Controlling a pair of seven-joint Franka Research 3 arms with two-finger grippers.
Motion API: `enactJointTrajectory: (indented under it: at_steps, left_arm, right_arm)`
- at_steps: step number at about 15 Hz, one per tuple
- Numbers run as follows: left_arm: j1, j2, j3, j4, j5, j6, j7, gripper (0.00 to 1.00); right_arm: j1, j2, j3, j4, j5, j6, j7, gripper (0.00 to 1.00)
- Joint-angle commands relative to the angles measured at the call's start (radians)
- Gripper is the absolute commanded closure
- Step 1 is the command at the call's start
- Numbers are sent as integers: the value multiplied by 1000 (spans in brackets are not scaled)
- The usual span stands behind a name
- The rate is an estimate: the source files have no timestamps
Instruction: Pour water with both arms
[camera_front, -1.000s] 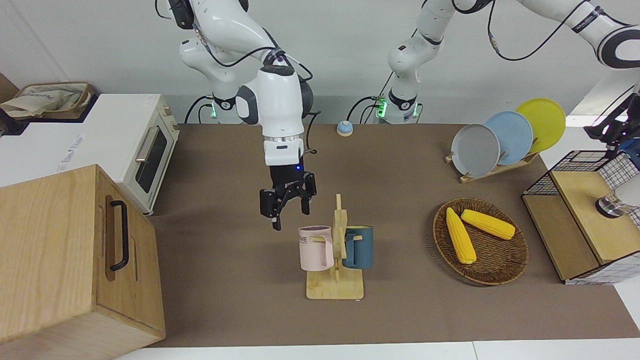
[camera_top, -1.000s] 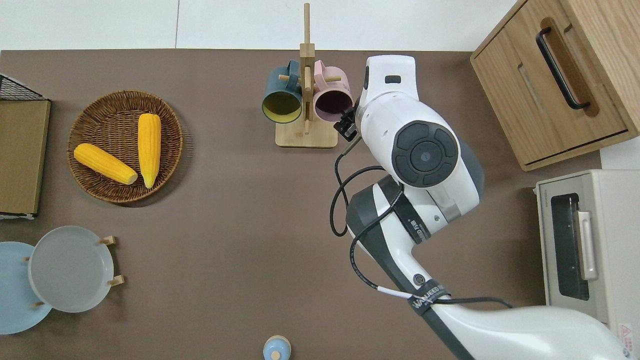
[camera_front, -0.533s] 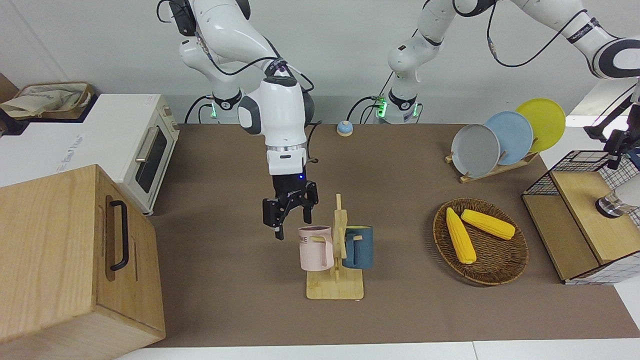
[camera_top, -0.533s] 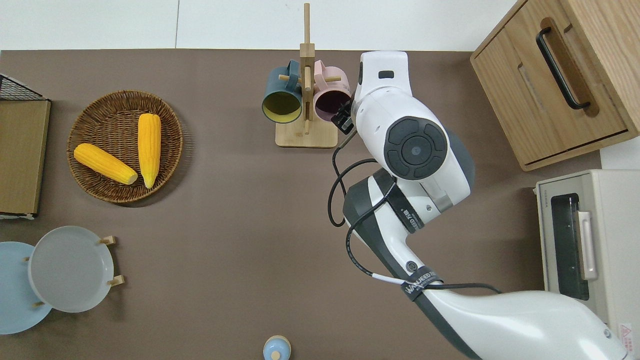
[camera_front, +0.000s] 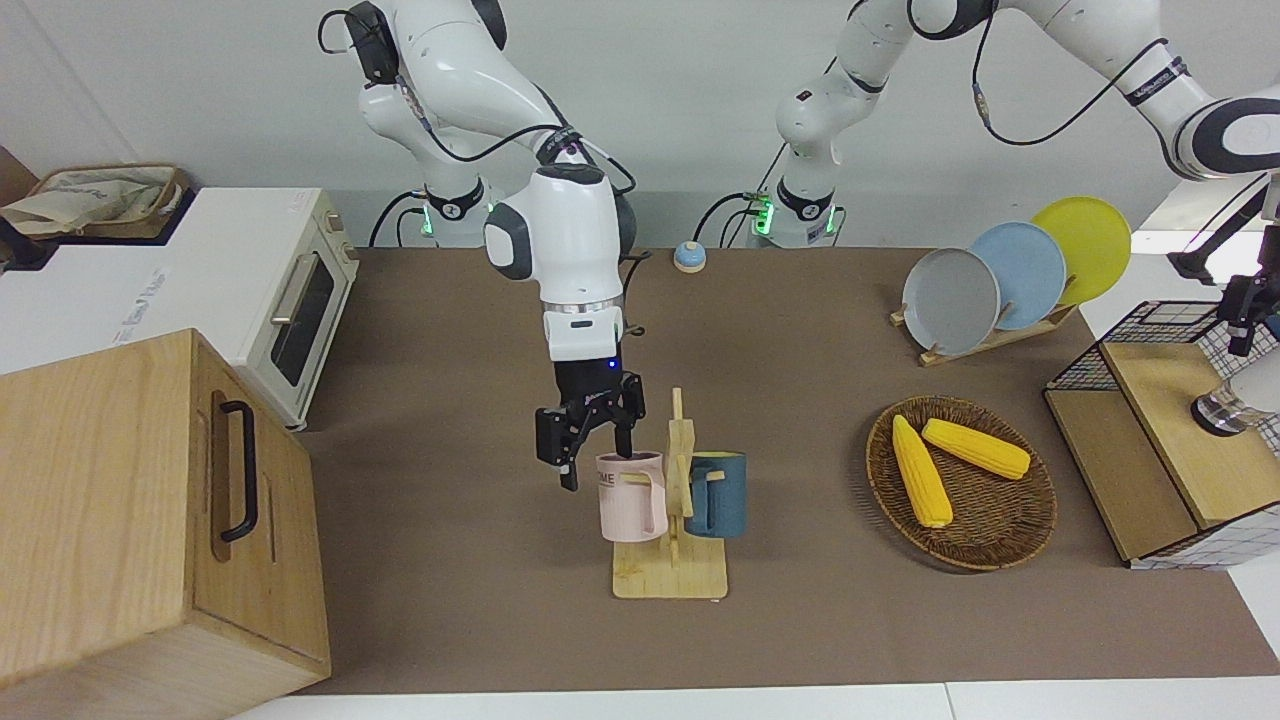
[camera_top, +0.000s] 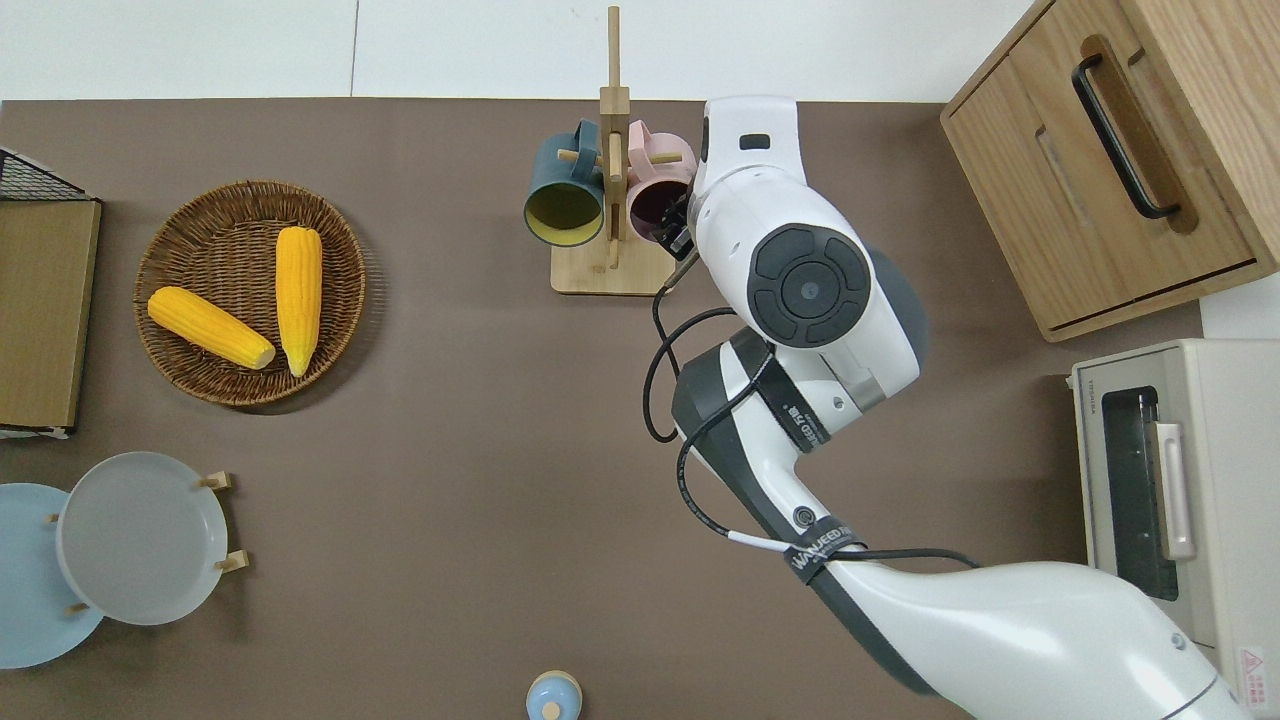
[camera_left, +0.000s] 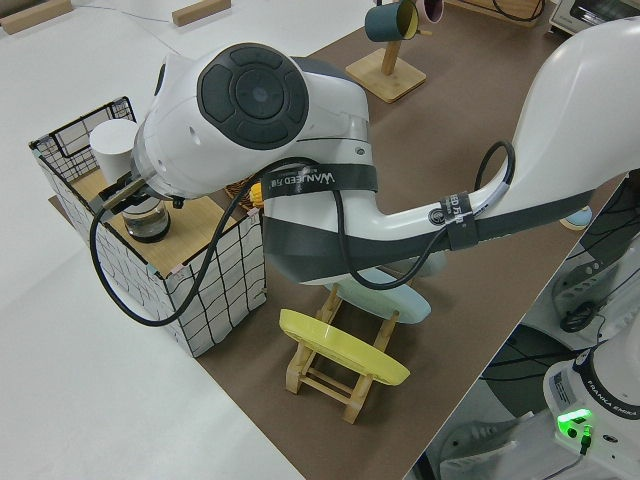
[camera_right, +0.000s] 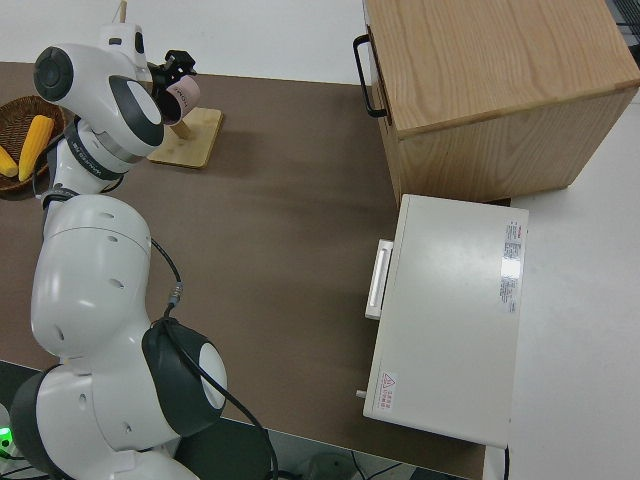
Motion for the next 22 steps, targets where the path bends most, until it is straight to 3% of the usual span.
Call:
enactJointTrajectory:
  at_steps: [1,4,10,14,22]
  left_arm:
    - [0,38,-4,19,-44,66,30,0]
    - [0,55,-18,22,-47,80,30,5]
    - [0,72,-30,24,-45,101,46,9]
    - [0,80,-35,24,-47,112,59,9]
    - [3,92,-48,42,-47,121,57,9]
  right_arm:
    - [4,35,-7,34,-17,20,-1,82]
    - [4,36,-8,39,-17,20,-1,226]
    - [10,50,-21,42,-13,37,0,276]
    - [39,55,-59,42,-6,41,8,371]
    - [53,55,-64,44,-1,41,23,473]
